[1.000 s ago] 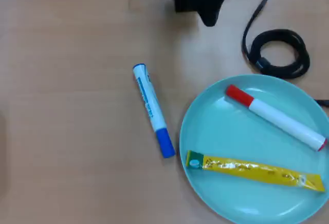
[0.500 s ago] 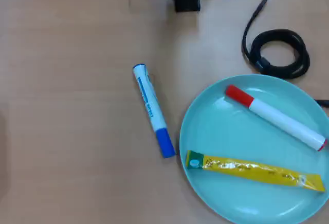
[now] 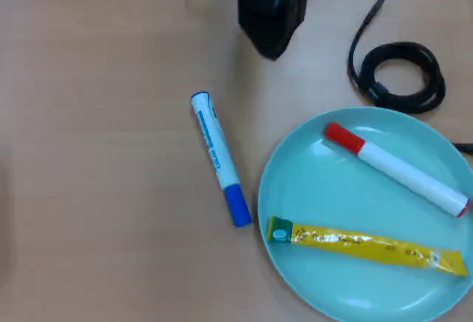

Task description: Pick up the blue pen, then put it in the green bowl

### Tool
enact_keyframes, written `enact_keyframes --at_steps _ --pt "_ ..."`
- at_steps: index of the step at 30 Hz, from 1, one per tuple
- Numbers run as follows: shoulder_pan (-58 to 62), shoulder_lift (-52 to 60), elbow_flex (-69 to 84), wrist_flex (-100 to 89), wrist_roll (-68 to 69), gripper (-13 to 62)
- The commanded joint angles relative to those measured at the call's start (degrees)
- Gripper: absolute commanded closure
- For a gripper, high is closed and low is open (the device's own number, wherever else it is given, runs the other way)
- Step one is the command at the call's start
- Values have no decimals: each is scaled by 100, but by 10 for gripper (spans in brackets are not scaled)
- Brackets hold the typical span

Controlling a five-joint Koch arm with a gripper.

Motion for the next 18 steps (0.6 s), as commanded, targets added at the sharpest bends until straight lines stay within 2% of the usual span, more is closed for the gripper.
enact_keyframes --at_steps 1,13,18 --pt "220 -264 -571 -79 -281 570" --pt "1081 -1397 -562 -62 -360 497" --pt "1257 -1802 -633 -229 -299 428"
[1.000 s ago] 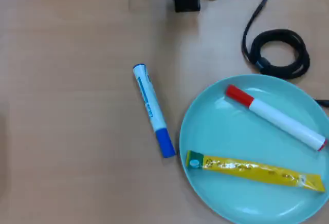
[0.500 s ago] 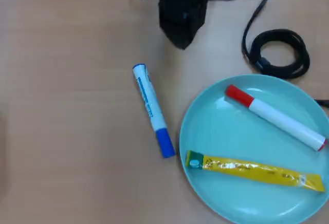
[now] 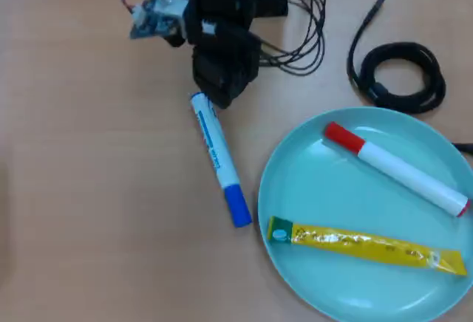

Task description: Pick up the blue pen, then put it in the green bowl

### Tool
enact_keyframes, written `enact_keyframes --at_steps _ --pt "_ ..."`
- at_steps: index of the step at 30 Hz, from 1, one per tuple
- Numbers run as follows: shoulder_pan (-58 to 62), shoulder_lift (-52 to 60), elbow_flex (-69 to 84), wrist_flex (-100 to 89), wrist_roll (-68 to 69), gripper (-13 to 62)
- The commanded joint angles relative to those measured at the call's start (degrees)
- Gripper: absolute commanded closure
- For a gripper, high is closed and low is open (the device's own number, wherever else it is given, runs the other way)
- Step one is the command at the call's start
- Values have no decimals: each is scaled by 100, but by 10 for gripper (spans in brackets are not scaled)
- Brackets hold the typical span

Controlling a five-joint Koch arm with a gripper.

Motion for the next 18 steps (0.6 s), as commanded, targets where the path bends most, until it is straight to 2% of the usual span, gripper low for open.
enact_keyframes --at_steps 1,8,12,18 --pt "79 -149 -642 -185 -35 411" --pt "193 -527 -642 -299 800 321" --pt "308 -729 -633 -255 1767 318" --pt "299 -967 -624 -229 2382 314"
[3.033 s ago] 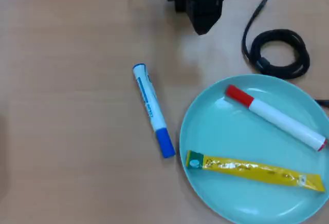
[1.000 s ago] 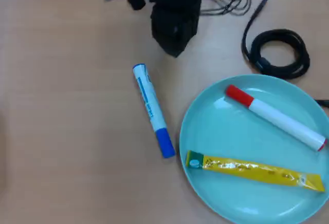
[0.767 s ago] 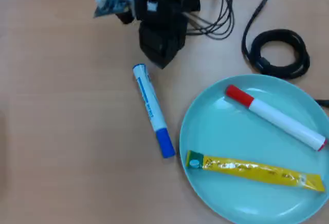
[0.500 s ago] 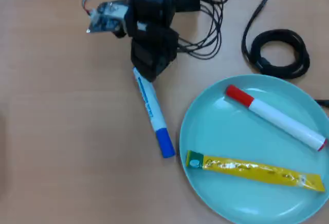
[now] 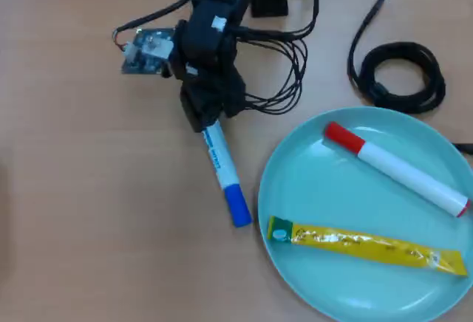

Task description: Pick up the blue pen, then put it in the green bowl

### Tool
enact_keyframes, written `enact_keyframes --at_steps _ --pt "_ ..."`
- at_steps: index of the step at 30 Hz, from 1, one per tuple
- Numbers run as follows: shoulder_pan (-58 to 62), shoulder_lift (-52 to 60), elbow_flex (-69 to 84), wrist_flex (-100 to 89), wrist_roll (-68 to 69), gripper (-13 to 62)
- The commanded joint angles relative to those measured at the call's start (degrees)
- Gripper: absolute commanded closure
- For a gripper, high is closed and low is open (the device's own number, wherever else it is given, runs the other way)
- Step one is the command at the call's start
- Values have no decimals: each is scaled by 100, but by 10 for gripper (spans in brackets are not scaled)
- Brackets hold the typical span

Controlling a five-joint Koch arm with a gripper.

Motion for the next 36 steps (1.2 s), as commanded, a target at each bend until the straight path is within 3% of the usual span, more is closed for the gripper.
enact_keyframes --at_steps 1,22,36 --pt "18 9 -580 -9 387 312" --pt "-457 -422 -378 -9 554 38" --pt "-387 -967 -387 -439 545 37"
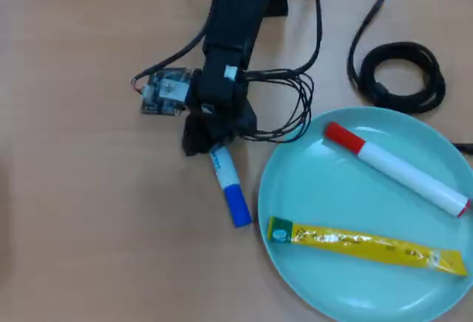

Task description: Pick up the blue pen, then put it in the green bowl

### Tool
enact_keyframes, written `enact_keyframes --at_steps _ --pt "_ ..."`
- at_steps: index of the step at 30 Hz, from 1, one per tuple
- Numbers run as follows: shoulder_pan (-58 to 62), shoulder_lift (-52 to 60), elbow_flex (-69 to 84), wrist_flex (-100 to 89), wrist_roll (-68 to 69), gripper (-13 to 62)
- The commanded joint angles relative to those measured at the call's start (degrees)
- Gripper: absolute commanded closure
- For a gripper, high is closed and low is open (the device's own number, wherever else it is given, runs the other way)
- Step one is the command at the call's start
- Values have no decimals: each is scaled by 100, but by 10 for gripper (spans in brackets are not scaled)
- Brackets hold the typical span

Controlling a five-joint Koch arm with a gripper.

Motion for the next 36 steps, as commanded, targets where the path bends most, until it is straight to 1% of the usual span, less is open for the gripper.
enact_keyframes --at_steps 1,7,10,13,22,23,26,36 --pt "44 44 -378 -149 53 38" --pt "70 -114 -229 -457 53 52" --pt "132 -141 -158 -545 53 101" --pt "132 -141 -26 -712 53 202" --pt "299 -132 765 -1406 53 566" --pt "308 -132 765 -1406 53 579" --pt "334 -132 765 -1406 53 566" --pt "439 -132 773 -1301 70 565"
